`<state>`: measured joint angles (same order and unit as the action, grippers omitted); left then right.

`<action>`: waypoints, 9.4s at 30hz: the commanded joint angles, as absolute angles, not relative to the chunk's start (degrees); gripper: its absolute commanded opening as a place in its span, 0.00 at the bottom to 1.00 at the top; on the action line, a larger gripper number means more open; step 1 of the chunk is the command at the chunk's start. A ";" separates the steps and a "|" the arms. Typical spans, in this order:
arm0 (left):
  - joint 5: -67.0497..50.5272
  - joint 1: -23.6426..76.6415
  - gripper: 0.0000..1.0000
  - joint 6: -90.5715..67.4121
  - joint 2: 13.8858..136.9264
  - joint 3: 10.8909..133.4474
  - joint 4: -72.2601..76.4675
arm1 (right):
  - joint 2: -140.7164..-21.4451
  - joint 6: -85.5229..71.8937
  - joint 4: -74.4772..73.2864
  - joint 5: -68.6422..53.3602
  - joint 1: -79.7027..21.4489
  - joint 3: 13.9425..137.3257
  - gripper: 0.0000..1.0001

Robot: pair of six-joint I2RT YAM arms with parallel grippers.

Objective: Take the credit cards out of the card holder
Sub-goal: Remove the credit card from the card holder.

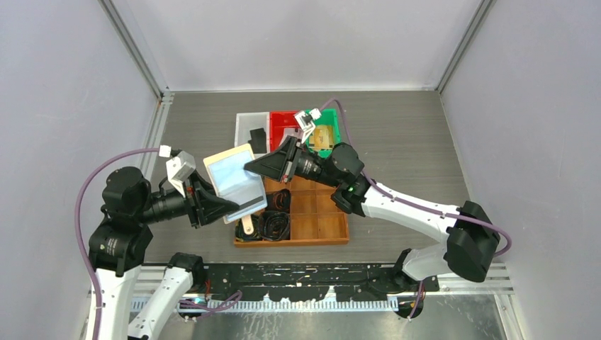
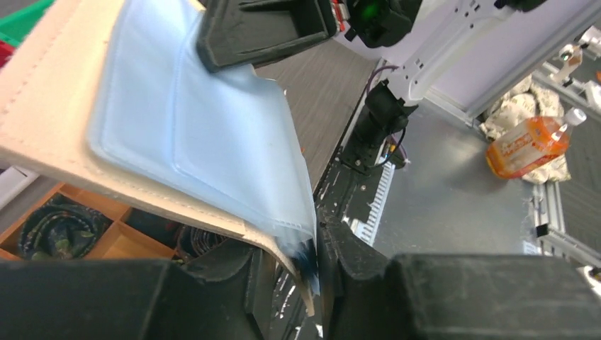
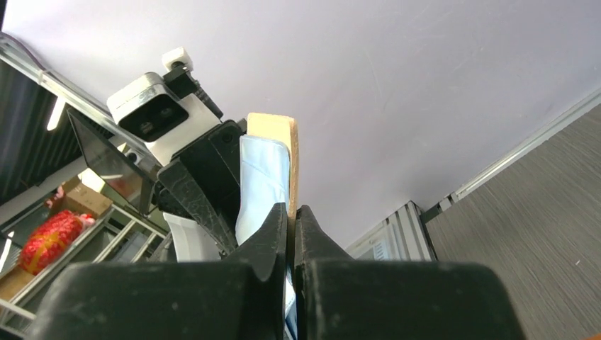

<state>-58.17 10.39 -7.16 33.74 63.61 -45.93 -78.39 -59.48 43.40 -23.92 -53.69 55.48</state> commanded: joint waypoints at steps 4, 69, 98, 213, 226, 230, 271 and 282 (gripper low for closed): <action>-57.40 10.55 0.29 -13.88 34.39 64.86 -39.05 | -73.22 -57.15 46.87 -17.80 -55.02 53.41 0.01; -64.24 10.55 0.13 5.40 45.40 72.50 -64.24 | -77.58 0.70 -20.49 -31.55 -62.29 85.39 0.45; -56.40 10.55 0.15 -22.35 34.16 62.97 -34.49 | -67.14 -34.68 35.81 -19.19 -61.09 57.04 0.01; -63.71 10.57 0.09 -37.28 38.37 66.48 -18.42 | -58.87 -30.66 13.10 -23.15 -60.91 61.70 0.23; -40.40 10.60 0.00 -8.44 44.22 71.49 -50.02 | -53.31 -39.02 0.44 -7.93 -48.70 66.32 0.68; -41.90 10.55 0.00 -10.37 44.91 71.92 -50.13 | -58.14 -45.83 5.85 -22.10 -48.60 66.17 0.63; -66.54 10.48 0.30 -39.95 46.60 66.93 -28.57 | -75.57 -72.77 47.72 -36.98 -50.10 53.96 0.13; -71.41 10.04 0.38 -51.58 45.40 62.87 -15.32 | -71.53 -72.11 54.51 -35.87 -50.08 48.87 0.04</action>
